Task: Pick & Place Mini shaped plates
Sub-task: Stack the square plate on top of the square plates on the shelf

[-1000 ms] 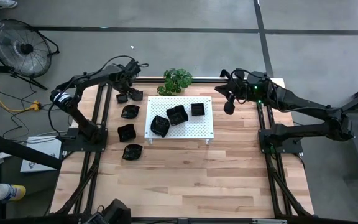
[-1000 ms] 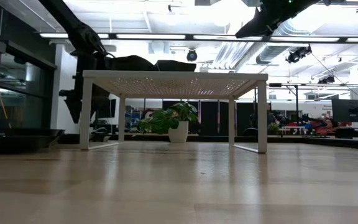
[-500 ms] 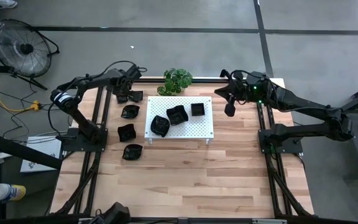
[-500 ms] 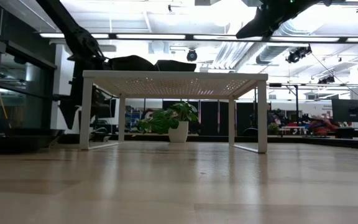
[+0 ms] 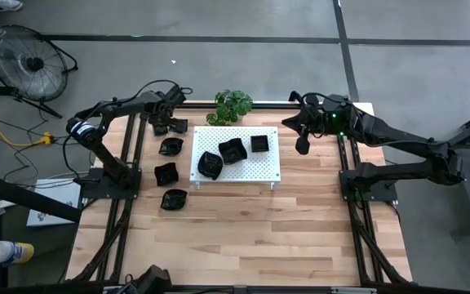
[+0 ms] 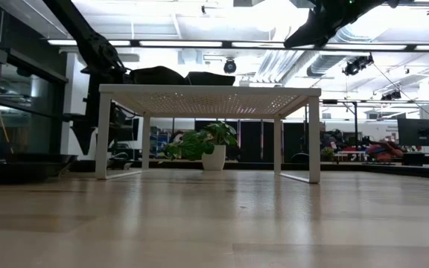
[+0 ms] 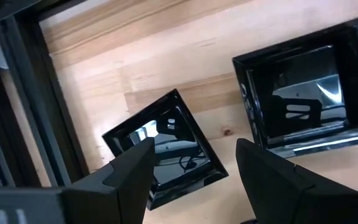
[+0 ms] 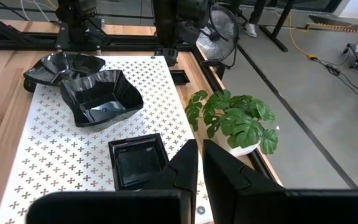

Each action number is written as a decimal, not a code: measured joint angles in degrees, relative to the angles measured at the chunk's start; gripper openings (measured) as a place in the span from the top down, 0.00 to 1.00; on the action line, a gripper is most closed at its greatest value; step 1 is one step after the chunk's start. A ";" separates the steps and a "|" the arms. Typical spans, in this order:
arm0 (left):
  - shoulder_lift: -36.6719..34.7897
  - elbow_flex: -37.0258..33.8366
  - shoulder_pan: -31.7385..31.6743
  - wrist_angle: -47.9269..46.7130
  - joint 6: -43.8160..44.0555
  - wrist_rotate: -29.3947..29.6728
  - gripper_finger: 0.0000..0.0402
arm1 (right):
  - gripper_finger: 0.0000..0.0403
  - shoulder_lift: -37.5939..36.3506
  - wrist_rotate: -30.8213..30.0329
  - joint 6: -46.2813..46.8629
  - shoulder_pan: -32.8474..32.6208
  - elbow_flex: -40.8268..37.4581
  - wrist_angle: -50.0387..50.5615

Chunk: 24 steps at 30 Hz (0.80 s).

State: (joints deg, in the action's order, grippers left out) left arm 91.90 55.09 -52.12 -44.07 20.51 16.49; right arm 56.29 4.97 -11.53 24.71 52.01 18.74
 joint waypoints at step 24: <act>0.00 -4.50 0.00 3.36 5.24 -0.54 0.45 | 0.95 0.00 1.86 0.76 0.00 0.00 0.35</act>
State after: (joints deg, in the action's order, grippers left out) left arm 91.90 50.59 -52.12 -40.72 25.75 15.94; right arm 56.29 6.84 -10.76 24.71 52.01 19.09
